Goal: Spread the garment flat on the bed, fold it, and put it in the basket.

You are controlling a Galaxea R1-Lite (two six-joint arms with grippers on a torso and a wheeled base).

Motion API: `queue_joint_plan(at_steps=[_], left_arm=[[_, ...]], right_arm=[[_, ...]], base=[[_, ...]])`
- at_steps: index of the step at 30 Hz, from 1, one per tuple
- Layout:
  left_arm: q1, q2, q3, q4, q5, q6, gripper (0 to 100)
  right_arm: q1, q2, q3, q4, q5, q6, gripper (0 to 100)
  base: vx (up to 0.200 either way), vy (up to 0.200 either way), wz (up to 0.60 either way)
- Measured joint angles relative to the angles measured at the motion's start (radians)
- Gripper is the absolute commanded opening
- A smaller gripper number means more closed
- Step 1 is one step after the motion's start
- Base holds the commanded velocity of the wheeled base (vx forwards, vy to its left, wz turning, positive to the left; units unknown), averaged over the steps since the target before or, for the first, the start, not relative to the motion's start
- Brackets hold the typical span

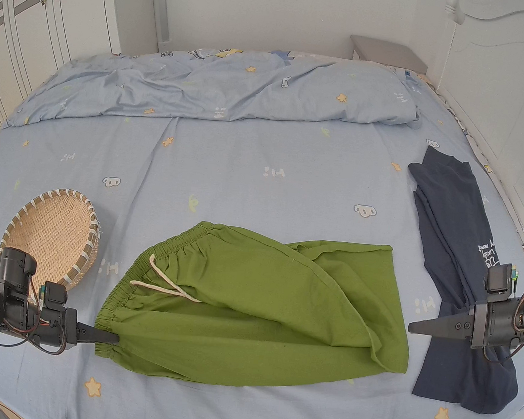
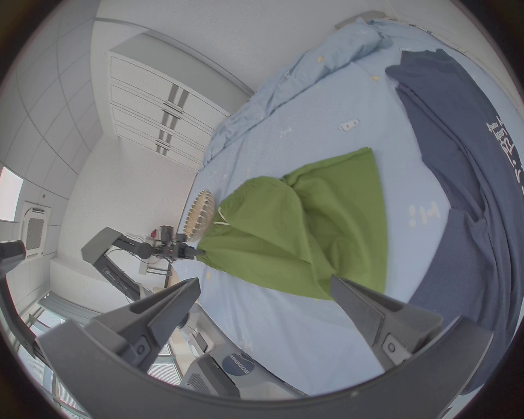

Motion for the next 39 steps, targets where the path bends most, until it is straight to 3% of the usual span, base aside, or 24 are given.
queue_joint_plan(at_steps=[7,16,23,29,34,39], left_arm=[[0.032,-0.016,-0.009,0.007,-0.003,0.019,0],[0.03,-0.025,-0.013,0.006,-0.004,0.025,0],[0.028,-0.026,-0.013,0.003,-0.004,0.026,0],[0.027,-0.026,-0.013,0.002,-0.004,0.027,0],[0.026,-0.026,-0.015,0.001,-0.004,0.029,0],[0.026,-0.025,-0.017,0.002,-0.004,0.032,0]], right_arm=[[-0.071,0.063,0.065,0.004,-0.002,-0.053,100],[-0.094,0.167,0.117,-0.011,0.0,-0.098,100],[-0.086,0.223,0.192,-0.212,-0.038,-0.179,100],[-0.038,0.246,0.295,-0.487,-0.139,-0.2,100],[0.051,0.299,0.394,-0.82,-0.325,-0.228,100],[0.151,0.394,0.485,-1.131,-0.47,-0.253,100]], base=[[0.0,0.0,0.0],[0.0,0.0,0.0],[0.0,0.0,0.0],[0.0,0.0,0.0],[0.0,0.0,0.0],[0.0,0.0,0.0]])
